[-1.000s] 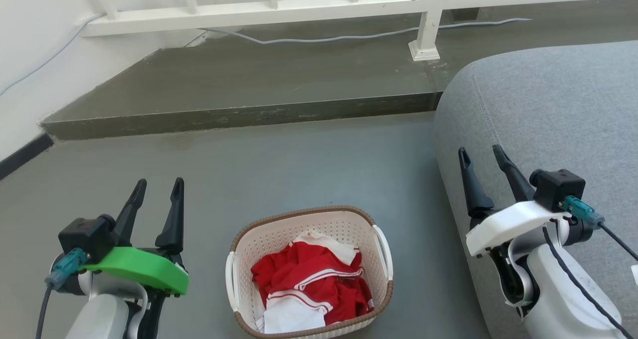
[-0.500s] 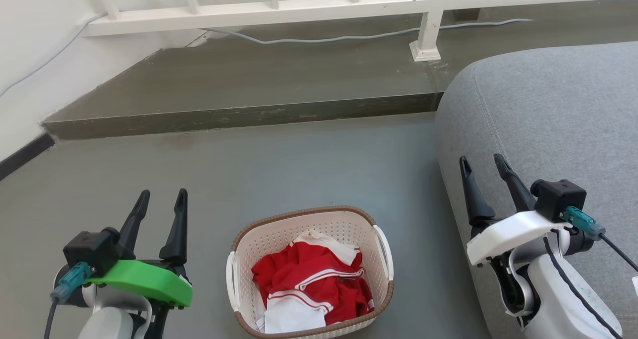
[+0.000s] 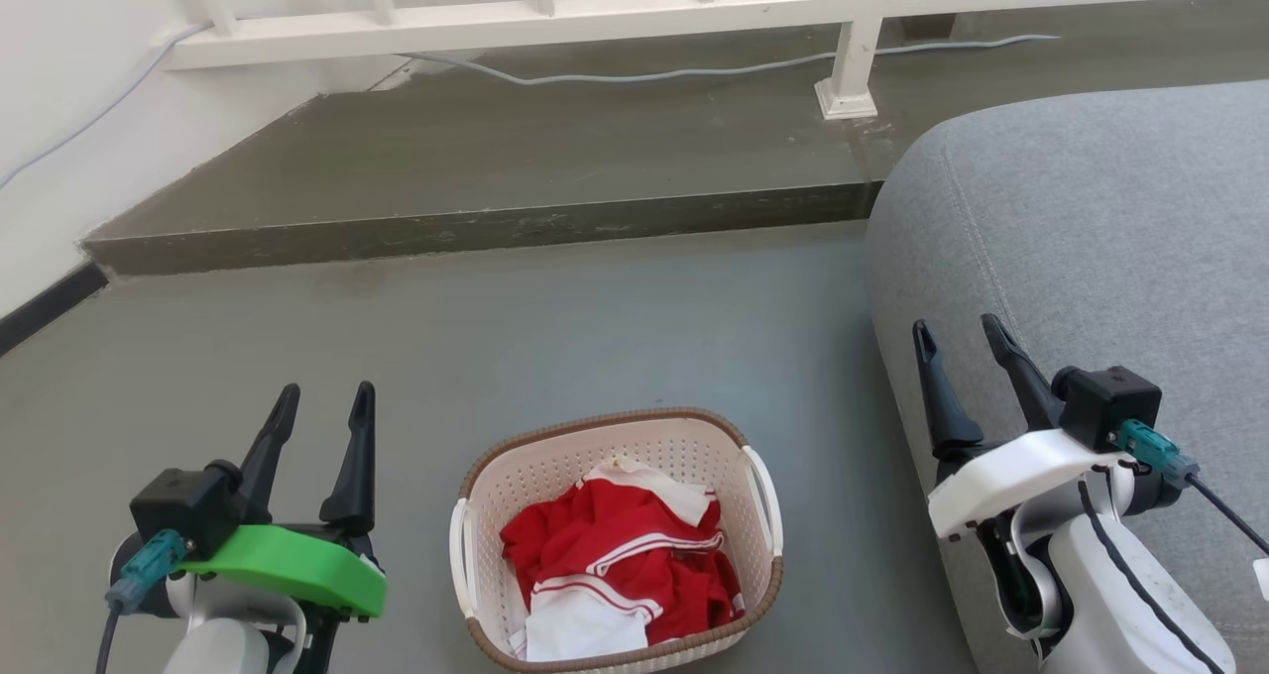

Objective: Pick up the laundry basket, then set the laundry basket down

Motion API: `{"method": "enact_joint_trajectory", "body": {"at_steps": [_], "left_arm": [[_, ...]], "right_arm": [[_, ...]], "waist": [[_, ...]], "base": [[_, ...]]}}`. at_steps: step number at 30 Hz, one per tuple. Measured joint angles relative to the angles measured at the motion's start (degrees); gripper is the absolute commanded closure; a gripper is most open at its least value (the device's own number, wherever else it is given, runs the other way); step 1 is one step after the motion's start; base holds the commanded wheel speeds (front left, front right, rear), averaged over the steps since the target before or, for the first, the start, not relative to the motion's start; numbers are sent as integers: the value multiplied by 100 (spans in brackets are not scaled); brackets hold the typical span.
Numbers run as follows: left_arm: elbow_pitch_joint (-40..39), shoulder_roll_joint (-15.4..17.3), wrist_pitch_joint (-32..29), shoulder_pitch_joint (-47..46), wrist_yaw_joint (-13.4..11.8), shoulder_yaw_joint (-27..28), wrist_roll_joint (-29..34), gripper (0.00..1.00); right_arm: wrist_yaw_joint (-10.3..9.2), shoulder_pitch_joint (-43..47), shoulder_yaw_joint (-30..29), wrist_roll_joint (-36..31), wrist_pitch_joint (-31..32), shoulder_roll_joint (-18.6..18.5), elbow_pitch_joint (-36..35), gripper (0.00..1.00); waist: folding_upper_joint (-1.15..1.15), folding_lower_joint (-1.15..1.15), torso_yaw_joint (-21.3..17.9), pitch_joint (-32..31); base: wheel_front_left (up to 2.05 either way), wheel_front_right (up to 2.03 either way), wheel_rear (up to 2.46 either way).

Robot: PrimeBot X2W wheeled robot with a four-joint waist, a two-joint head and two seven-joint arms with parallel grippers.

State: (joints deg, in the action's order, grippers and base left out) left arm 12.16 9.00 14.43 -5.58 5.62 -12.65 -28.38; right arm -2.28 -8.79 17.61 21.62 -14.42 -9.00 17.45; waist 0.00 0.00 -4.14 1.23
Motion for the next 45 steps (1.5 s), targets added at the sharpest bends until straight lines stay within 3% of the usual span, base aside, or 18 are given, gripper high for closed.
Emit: {"method": "enact_joint_trajectory", "body": {"at_steps": [6,7,16,45], "left_arm": [[0,-53,0,30,21,41,58,0],[18,-63,-1,50,26,37,58,100],[242,-196,-81,250,24,0,-115,100],[288,-316,-726,249,47,536,-2093,100]], "right_arm": [[20,2,-22,-54,0,14,0,0],[19,5,-21,-55,0,19,16,100],[26,280,-90,124,49,133,233,100],[294,280,-839,2340,720,286,169,100]], "waist": [[0,0,1,-3],[0,0,2,-3],[0,0,17,-7],[0,0,146,-41]], "base": [[0,0,0],[0,0,0],[0,0,0],[0,0,0]]}}
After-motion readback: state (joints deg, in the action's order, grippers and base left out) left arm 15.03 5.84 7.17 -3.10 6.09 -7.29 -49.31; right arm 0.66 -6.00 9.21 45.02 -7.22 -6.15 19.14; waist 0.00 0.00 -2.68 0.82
